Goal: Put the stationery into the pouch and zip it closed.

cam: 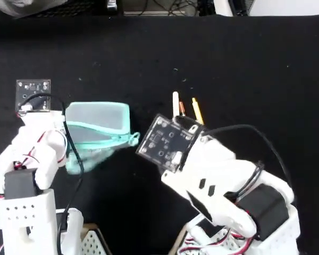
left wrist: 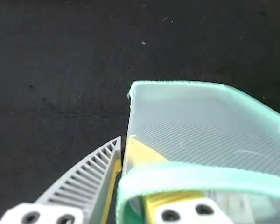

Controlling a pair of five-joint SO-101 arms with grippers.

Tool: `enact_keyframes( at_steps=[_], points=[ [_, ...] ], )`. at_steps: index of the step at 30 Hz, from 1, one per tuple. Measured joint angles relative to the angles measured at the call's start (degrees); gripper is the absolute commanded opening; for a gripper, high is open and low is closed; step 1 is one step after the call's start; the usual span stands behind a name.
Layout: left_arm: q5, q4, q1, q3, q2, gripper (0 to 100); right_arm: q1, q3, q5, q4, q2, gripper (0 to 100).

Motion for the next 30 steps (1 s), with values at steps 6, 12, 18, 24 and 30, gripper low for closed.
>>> enact_keyframes(
  at_steps=[6, 12, 18, 24, 30],
  points=[
    [0.0, -4.5, -0.1, 5.9, -0.2, 3, 15.9, 16.2, -3.3, -15.6, 4.2, 23.6],
    [0.0, -5.0, -0.1, 7.4, -0.3, 3, 19.4, 36.0, -8.1, -40.4, 15.6, 20.2],
    [0.0, -5.0, -0.1, 8.3, -0.3, 3, 19.8, 36.5, -10.0, -48.5, 33.3, 20.5],
    [0.0, -5.0, 0.0, 8.3, -0.3, 3, 21.7, 28.7, -10.1, -39.6, 45.5, 20.5],
    [0.0, -5.0, 0.0, 8.4, -0.3, 3, 21.6, 27.7, -10.1, -36.9, 46.2, 20.4]
  ],
)
